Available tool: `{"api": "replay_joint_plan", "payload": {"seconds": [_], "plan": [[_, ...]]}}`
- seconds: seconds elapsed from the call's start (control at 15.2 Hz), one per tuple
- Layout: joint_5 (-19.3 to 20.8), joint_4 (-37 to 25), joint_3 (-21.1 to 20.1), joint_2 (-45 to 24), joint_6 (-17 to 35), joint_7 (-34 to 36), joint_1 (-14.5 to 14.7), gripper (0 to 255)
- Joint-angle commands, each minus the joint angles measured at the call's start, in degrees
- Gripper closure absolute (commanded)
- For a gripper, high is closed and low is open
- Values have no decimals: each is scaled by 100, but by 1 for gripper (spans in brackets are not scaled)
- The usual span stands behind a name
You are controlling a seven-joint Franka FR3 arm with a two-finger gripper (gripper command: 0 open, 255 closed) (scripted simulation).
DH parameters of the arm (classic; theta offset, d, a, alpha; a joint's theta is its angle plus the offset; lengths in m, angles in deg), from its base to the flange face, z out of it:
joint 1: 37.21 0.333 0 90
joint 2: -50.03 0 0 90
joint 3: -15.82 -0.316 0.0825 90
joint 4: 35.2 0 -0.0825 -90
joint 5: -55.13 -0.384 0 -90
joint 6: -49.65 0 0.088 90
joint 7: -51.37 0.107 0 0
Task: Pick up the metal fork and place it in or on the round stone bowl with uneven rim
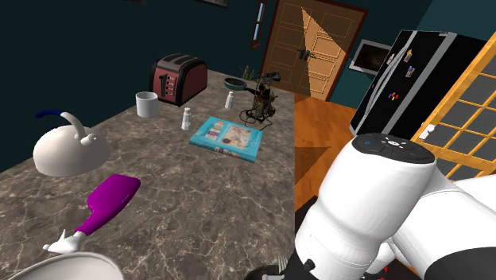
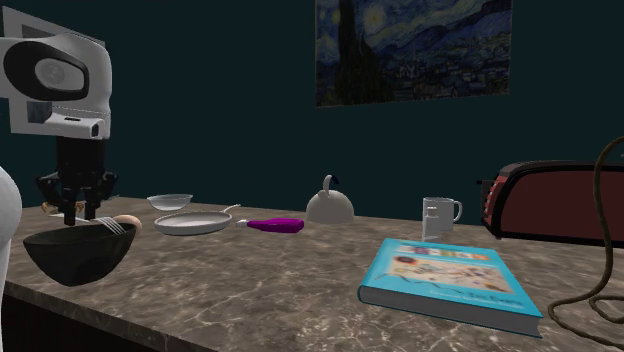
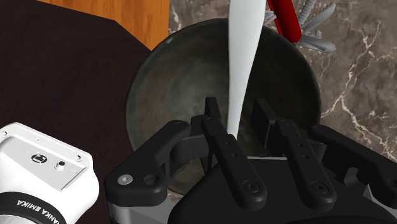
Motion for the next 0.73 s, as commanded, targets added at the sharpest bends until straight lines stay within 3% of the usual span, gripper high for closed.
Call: {"api": "replay_joint_plan", "payload": {"seconds": [0.0,0.07,0.4,0.66], "plan": [[3,27,-11,-9,-7,1,2,255],[5,33,-6,-6,-6,-5,1,0],[3,27,-11,-9,-7,1,2,0],[410,-421,498,301,-803,85,-41,0]]}}
